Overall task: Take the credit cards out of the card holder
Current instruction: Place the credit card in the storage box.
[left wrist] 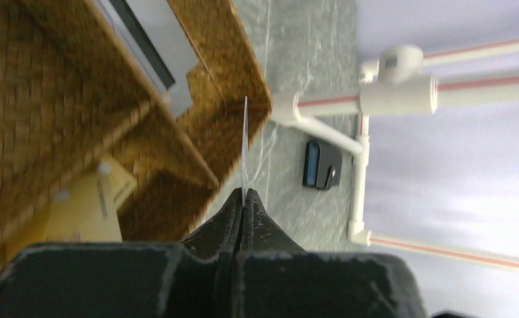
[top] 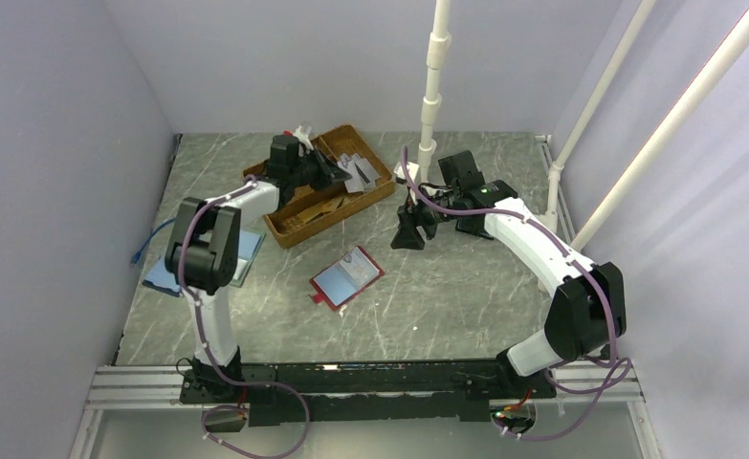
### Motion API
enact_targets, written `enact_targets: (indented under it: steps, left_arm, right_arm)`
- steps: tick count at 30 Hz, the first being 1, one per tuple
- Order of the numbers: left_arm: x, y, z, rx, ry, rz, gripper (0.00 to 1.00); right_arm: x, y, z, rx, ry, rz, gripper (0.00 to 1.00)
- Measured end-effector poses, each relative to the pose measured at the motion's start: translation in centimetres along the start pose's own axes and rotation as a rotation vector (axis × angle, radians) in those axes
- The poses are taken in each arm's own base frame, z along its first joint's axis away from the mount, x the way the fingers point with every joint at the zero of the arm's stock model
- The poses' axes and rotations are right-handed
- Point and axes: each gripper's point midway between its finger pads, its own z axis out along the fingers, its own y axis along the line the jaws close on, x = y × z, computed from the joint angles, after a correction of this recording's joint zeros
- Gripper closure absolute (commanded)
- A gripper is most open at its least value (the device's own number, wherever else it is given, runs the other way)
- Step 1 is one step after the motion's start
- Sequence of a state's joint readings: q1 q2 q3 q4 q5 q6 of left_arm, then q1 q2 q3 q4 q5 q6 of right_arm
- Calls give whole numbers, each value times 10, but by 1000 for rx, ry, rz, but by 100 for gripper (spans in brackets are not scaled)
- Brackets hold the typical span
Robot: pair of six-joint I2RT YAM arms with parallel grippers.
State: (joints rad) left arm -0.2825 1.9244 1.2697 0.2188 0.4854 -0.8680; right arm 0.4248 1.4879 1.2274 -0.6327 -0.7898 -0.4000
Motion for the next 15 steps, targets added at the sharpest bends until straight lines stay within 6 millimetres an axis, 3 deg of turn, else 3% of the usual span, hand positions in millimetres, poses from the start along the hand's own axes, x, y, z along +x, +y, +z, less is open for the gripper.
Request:
enact_targets:
  steps: [7,13,15]
  left_arm:
    - [-25,13,48,-22,-4,-98,100]
    - [-40,16,73,-83,-15,-140,100]
    - [-40,17,79,-115,-10,-153,94]
  right_arm:
    - [-1,-1,0,2,-5,-6,37]
    - [-2,-1,0,2,-6,-7,37]
    - [-2,-1,0,3,-8,-9,37]
